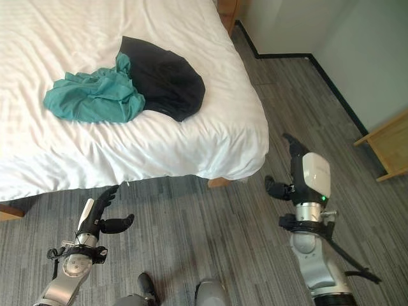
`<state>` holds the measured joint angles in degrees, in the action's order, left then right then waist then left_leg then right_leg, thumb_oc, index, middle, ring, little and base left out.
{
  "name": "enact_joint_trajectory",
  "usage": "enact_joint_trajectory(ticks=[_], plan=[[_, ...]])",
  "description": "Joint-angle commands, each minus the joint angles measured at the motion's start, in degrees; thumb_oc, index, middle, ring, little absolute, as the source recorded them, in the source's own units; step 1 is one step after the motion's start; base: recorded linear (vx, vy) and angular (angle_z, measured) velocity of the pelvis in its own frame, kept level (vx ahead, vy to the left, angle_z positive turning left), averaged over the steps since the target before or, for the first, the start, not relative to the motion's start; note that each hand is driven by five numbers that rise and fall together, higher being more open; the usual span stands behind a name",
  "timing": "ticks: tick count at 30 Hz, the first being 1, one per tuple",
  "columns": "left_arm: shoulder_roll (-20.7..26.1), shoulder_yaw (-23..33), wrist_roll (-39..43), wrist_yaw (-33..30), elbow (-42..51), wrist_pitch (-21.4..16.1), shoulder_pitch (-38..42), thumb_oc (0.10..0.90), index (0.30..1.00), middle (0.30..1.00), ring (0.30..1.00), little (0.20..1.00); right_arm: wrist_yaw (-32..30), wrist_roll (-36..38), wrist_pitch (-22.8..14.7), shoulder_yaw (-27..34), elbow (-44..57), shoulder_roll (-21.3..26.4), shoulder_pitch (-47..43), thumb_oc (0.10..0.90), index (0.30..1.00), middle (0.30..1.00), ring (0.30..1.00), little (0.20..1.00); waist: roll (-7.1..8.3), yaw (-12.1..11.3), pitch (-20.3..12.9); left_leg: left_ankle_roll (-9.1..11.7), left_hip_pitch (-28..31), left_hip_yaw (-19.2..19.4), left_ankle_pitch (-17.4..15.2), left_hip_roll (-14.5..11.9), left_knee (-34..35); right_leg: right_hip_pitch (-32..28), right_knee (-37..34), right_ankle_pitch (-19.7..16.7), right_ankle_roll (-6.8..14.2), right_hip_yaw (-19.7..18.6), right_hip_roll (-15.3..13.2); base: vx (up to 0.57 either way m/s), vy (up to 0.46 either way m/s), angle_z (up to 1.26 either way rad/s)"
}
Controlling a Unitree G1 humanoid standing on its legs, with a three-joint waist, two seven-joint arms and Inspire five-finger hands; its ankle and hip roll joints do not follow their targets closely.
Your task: Pick up bed clothes into laundry basket.
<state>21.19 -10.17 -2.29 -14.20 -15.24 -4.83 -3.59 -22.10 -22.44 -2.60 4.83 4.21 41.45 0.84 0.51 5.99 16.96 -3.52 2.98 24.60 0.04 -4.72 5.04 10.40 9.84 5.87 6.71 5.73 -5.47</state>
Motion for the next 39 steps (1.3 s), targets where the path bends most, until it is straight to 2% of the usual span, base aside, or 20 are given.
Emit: enact_joint_trajectory(ticks=[1,3,5,7,8,10,12,16,17,19,24,26,29,31,33,34,36,37,38,39], plan=[[2.0,0.8,-0.6,0.5,5.2,-4.7,-0.2,0.8,0.9,0.9,0.9,0.9,-3.8,-0.5,-2.8,4.5,3.2,3.6,-9.2,0.8,0.9,0.9,0.9,0.9,2.24,0.2,-2.7,9.5,2.1,-5.6,-1.8,-3.3,0.0,-1.2,-10.6,-5.4,3.2,-1.7,1.1,0.21,-0.09,0.7],[1.9,0.6,-0.4,0.6,5.0,-5.0,0.7,0.8,0.9,0.9,0.9,0.9,-3.5,0.2,-2.9,4.9,4.0,4.6,-9.0,0.8,0.9,0.9,0.9,0.9,2.26,0.8,-2.7,9.7,3.6,-7.3,-3.2,-3.0,0.0,-0.8,-12.0,-6.9,3.3,-4.2,1.1,0.23,-0.115,0.99],[0.3,1.4,0.1,0.2,5.9,-5.3,-0.7,0.8,0.9,0.9,0.9,0.9,-2.9,2.9,-4.5,5.4,5.5,3.1,-8.0,0.8,0.9,0.9,0.9,0.9,1.73,1.2,-3.8,9.8,7.5,-8.0,-5.0,-3.0,-1.3,-2.8,-11.2,-7.5,2.0,-5.2,1.0,0.36,-0.2,0.5],[-1.3,1.8,1.1,0.6,6.3,-5.5,-2.1,0.8,0.9,0.9,0.9,0.9,-1.6,4.8,-6.3,5.6,7.4,1.7,-7.4,0.8,0.9,0.9,0.9,0.9,1.36,0.9,-4.1,10.7,7.0,-8.4,-5.2,-3.8,-7.9,-5.8,-12.2,-7.0,0.7,-4.8,1.0,0.28,-0.219,0.21],[-2.1,2.0,1.8,0.6,6.4,-5.5,-2.6,0.8,0.9,0.9,0.9,0.9,-0.9,5.6,-6.9,5.5,8.5,0.4,-6.6,0.8,0.9,0.9,0.9,0.9,0.99,0.8,-3.5,11.3,5.5,-9.4,-4.7,-4.8,-13.8,-8.5,-13.3,-6.3,-0.1,-4.3,1.3,0.13,-0.207,0.2],[-3.3,2.2,2.9,0.1,6.4,-5.4,-2.5,0.8,0.9,0.9,0.9,0.9,0.0,6.2,-7.7,4.4,10.0,-2.3,-5.3,0.8,0.9,0.9,0.9,0.9,1.89,-0.3,-1.8,12.5,-0.4,-12.0,0.5,-5.5,-25.3,-11.4,-13.9,-5.7,-2.3,-3.9,0.9,0.06,-0.234,0.11],[-3.9,2.3,3.5,-0.4,6.7,-5.4,-2.7,0.8,0.9,0.9,0.9,0.9,0.8,6.1,-7.8,2.6,9.9,-5.2,-3.3,0.8,0.9,0.9,0.9,0.9,2.54,-0.3,-0.8,12.5,-4.2,-11.6,1.8,-6.8,-29.9,-13.0,-14.2,-4.7,-3.4,-3.2,0.7,0.07,-0.177,-0.02],[-4.7,2.6,3.4,-0.7,6.7,-5.0,-3.7,0.8,0.9,0.9,0.9,0.9,2.2,4.8,-7.7,-0.3,9.5,-7.8,-0.8,0.8,0.9,0.9,0.9,0.9,1.64,-0.3,-1.1,12.3,-4.7,-8.9,1.4,-8.1,-23.5,-14.3,-14.6,-3.3,-3.0,-3.4,0.3,0.08,0.028,-0.02],[-5.0,2.6,3.2,-1.1,6.8,-5.2,-4.8,0.8,0.9,0.9,0.9,0.9,2.8,3.7,-7.4,-1.2,8.7,-8.6,1.3,0.8,0.9,0.9,0.9,0.9,-0.47,0.4,-1.4,12.5,-3.0,-8.9,0.2,-8.2,-16.5,-13.8,-14.3,-2.5,-2.3,-3.1,0.9,0.16,0.12,-0.12],[-5.7,2.0,2.7,-0.3,6.7,-4.9,-5.5,0.8,0.9,0.9,0.9,0.9,4.2,2.6,-7.7,-2.8,8.3,-9.7,5.1,0.8,0.9,0.9,0.9,0.9,-2.3,2.1,-3.4,12.6,3.4,-7.5,1.1,-7.2,-6.7,-14.5,-14.4,-2.1,-2.3,-2.1,1.5,0.17,0.086,0.04],[-5.3,1.3,2.1,0.2,7.1,-5.3,-5.4,0.8,0.9,0.9,0.9,0.9,4.9,1.0,-7.9,-5.1,7.0,-9.2,5.7,0.8,0.9,0.9,0.9,0.9,-3.31,2.8,-3.7,12.6,5.5,-6.9,1.6,-6.7,-3.4,-14.3,-14.4,-2.1,-2.2,-1.6,1.8,0.0,0.004,0.17],[-5.3,0.7,2.3,-0.2,6.8,-5.3,-4.8,0.8,0.9,0.9,0.9,0.9,4.6,0.5,-7.6,-6.2,5.8,-8.6,4.3,0.8,0.9,0.9,0.9,0.9,-3.78,2.6,-2.6,12.6,4.6,-8.2,2.2,-6.4,-4.3,-13.4,-14.4,-2.5,-2.3,-1.7,1.9,-0.16,-0.007,0.07],[-5.0,-0.4,3.2,-0.7,6.6,-5.6,-3.2,0.8,0.9,0.9,0.9,0.9,4.1,-0.1,-7.1,-7.2,4.3,-7.2,2.8,0.8,0.9,0.9,0.9,0.9,-2.36,2.2,-1.1,12.5,2.5,-9.7,-1.3,-4.2,-9.0,-10.7,-14.3,-4.7,-2.2,-1.6,0.2,-0.31,-0.043,0.02],[-4.8,-1.0,3.9,-0.3,6.1,-5.8,-2.7,0.8,0.9,0.9,0.9,0.9,3.7,-0.6,-6.6,-7.4,3.8,-6.5,2.8,0.8,0.9,0.9,0.9,0.9,-1.15,2.7,-0.6,12.8,2.1,-10.1,-3.5,-5.4,-21.5,-8.6,-13.9,-6.1,-2.4,-0.2,-1.3,-0.41,-0.06,0.13],[-4.8,-1.6,4.6,-0.2,5.2,-5.8,-1.9,0.8,0.9,0.9,0.9,0.9,3.6,-0.5,-6.4,-7.5,2.8,-6.5,2.8,0.8,0.9,0.9,0.9,0.9,0.15,3.3,-1.0,13.6,2.9,-14.2,-4.3,-4.6,-35.2,-6.9,-14.1,-7.6,-3.2,1.4,-1.4,-0.35,-0.052,0.23],[-4.7,-1.7,4.5,-0.1,4.9,-5.6,-1.7,0.8,0.9,0.9,0.9,0.9,3.7,-0.3,-6.3,-7.2,2.4,-6.7,3.4,0.8,0.9,0.9,0.9,0.9,0.61,3.7,-1.5,13.9,4.4,-16.0,-3.9,-4.1,-37.9,-6.1,-14.0,-8.3,-3.4,2.2,-1.2,-0.27,0.007,0.24],[-4.5,-1.6,4.2,0.1,4.8,-5.3,-1.9,0.8,0.9,0.9,0.9,0.9,4.0,0.1,-6.0,-6.6,2.1,-7.1,4.3,0.8,0.9,0.9,0.9,0.9,0.72,4.3,-1.9,14.1,6.0,-17.2,-3.9,-4.3,-39.4,-5.8,-13.9,-8.8,-3.2,3.1,-0.8,-0.27,0.112,0.23],[-4.3,-0.9,3.2,0.4,5.3,-4.6,-2.3,0.8,0.9,0.9,0.9,0.9,4.6,0.1,-5.2,-5.8,1.0,-8.4,5.8,0.8,0.9,0.9,0.9,0.9,0.44,6.1,-3.1,13.9,11.9,-18.6,-4.2,-7.1,-31.3,-2.4,-13.1,-11.0,-1.8,4.4,0.2,-0.28,0.188,0.35],[-4.4,-0.9,3.2,0.4,5.4,-4.5,-2.4,0.8,0.9,0.9,0.9,0.9,4.6,0.1,-5.2,-5.9,1.1,-8.4,5.9,0.8,0.9,0.9,0.9,0.9,0.15,6.0,-2.9,13.9,13.0,-18.2,-4.0,-7.4,-30.2,-2.9,-13.2,-10.8,-1.7,4.4,0.6,-0.48,0.325,0.51],[-4.4,-0.6,3.2,0.3,5.1,-4.5,-2.1,0.8,0.9,0.9,0.9,0.9,4.2,0.2,-5.1,-5.1,0.6,-8.2,6.5,0.8,0.9,0.9,0.9,0.9,-0.1,6.7,-3.1,13.7,16.1,-17.3,-7.0,-7.2,-24.1,-0.9,-13.1,-11.5,-0.7,5.0,0.9,-0.27,0.187,0.33]])
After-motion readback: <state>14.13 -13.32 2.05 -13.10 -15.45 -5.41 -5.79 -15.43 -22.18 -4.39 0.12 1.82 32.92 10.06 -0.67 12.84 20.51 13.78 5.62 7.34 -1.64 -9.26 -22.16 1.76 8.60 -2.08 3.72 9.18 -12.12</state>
